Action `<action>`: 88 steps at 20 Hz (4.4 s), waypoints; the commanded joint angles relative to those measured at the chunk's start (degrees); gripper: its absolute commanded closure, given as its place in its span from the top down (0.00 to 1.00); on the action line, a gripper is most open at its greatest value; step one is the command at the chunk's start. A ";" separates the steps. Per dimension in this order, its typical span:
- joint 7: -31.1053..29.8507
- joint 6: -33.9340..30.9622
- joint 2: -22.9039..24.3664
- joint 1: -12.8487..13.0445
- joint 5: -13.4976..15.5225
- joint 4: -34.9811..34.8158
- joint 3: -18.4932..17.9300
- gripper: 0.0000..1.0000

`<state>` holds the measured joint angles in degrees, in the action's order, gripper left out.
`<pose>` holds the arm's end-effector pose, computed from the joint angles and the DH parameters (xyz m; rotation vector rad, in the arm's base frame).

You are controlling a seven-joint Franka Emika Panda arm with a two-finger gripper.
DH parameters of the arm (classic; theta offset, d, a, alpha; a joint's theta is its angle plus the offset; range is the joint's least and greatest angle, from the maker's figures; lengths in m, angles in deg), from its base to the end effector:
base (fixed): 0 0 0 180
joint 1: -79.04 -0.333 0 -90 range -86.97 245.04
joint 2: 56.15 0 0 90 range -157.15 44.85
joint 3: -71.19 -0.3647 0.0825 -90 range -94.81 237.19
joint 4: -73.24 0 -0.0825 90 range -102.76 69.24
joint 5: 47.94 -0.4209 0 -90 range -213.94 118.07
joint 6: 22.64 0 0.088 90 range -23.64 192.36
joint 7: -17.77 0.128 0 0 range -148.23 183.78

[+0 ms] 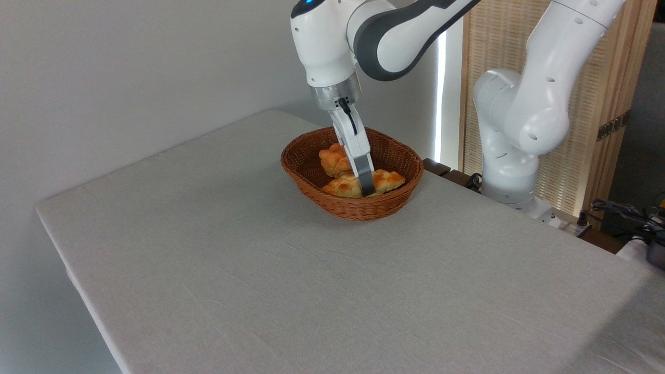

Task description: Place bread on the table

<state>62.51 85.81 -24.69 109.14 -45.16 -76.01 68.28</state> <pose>0.3153 -0.1674 0.4233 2.4675 -1.7726 -0.2306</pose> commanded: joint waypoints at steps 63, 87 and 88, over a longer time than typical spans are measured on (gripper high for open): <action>-8.09 -5.17 -49.83 -0.22 5.93 55.83 -17.39 1.00; -5.19 -13.44 -31.73 -23.59 1.36 56.27 0.45 1.00; -4.40 -13.09 -31.64 -24.64 1.96 56.44 0.36 1.00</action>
<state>55.63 72.15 -56.25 87.55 -42.67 -19.42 67.86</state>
